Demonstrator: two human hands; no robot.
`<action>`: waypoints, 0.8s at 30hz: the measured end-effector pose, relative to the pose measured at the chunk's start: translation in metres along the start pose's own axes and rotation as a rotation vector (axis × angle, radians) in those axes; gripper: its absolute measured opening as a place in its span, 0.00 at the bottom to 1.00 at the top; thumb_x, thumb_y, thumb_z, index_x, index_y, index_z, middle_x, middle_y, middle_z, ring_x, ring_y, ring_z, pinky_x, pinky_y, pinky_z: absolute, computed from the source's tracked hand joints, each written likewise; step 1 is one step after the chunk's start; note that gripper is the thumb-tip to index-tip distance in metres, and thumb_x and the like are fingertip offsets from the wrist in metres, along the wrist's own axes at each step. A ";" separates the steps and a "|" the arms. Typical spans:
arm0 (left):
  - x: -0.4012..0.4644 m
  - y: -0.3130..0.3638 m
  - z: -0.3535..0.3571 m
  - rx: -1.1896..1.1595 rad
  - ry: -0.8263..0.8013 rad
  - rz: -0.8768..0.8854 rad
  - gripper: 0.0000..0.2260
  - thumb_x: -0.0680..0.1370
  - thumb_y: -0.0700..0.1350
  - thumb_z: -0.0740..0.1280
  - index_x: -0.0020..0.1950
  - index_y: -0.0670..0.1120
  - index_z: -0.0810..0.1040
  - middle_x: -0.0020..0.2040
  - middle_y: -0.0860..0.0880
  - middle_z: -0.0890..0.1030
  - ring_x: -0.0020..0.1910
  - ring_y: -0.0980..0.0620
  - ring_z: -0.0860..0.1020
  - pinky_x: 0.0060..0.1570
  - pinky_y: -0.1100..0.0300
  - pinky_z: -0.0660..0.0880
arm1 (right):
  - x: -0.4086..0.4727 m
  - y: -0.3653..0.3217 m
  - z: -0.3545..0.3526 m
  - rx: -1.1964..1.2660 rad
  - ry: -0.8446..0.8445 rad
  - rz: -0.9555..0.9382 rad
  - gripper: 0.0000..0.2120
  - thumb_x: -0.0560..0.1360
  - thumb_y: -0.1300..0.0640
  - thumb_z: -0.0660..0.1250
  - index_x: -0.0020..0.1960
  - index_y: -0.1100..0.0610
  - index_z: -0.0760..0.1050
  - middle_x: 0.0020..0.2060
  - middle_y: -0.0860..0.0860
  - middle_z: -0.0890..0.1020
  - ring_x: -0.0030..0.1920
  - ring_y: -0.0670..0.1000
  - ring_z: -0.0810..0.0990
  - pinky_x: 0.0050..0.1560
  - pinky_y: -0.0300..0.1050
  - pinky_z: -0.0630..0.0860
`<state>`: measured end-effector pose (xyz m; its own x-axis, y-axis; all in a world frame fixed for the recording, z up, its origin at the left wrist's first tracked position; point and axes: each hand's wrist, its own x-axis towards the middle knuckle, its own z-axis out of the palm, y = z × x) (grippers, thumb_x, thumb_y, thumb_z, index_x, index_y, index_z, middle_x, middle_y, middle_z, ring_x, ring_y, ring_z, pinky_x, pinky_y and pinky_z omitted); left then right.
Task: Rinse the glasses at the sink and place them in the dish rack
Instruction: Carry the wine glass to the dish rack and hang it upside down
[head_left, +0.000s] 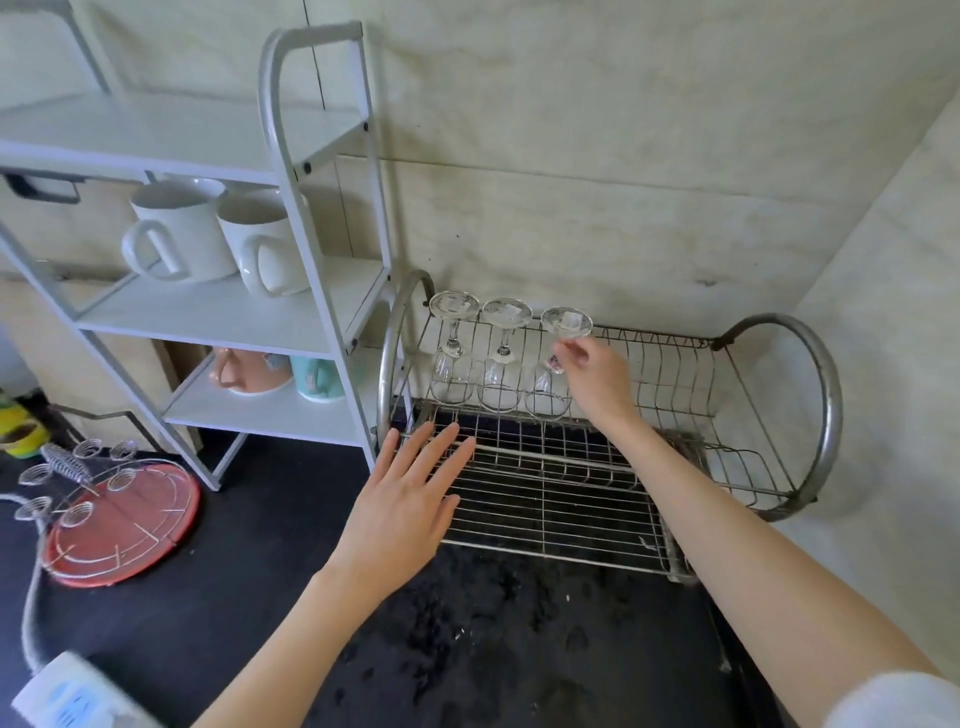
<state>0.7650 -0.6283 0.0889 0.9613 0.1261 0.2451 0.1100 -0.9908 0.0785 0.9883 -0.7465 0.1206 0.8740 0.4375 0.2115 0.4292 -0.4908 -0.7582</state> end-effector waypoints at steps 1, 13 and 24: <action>0.000 0.000 0.000 -0.003 -0.007 -0.007 0.28 0.72 0.45 0.70 0.71 0.48 0.65 0.69 0.47 0.71 0.68 0.44 0.69 0.66 0.40 0.63 | -0.001 0.000 -0.001 0.004 -0.001 0.000 0.13 0.79 0.54 0.61 0.57 0.60 0.77 0.52 0.52 0.82 0.53 0.50 0.80 0.55 0.39 0.73; -0.004 0.004 -0.012 0.005 -0.122 -0.054 0.28 0.81 0.52 0.55 0.75 0.55 0.43 0.76 0.53 0.46 0.75 0.51 0.43 0.71 0.52 0.36 | -0.030 -0.005 -0.015 -0.042 -0.075 0.052 0.21 0.80 0.53 0.60 0.69 0.61 0.66 0.66 0.54 0.73 0.65 0.52 0.71 0.66 0.46 0.68; -0.079 0.023 -0.013 -0.018 -0.016 -0.214 0.25 0.77 0.57 0.51 0.72 0.49 0.63 0.70 0.46 0.69 0.70 0.44 0.66 0.66 0.43 0.62 | -0.166 -0.038 -0.011 -0.401 -0.181 -0.311 0.26 0.80 0.46 0.56 0.75 0.53 0.57 0.75 0.49 0.59 0.75 0.47 0.56 0.71 0.38 0.48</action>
<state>0.6882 -0.6604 0.0834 0.9203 0.3327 0.2059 0.3077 -0.9405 0.1444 0.8293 -0.8081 0.1212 0.6539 0.7134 0.2519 0.7456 -0.5513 -0.3744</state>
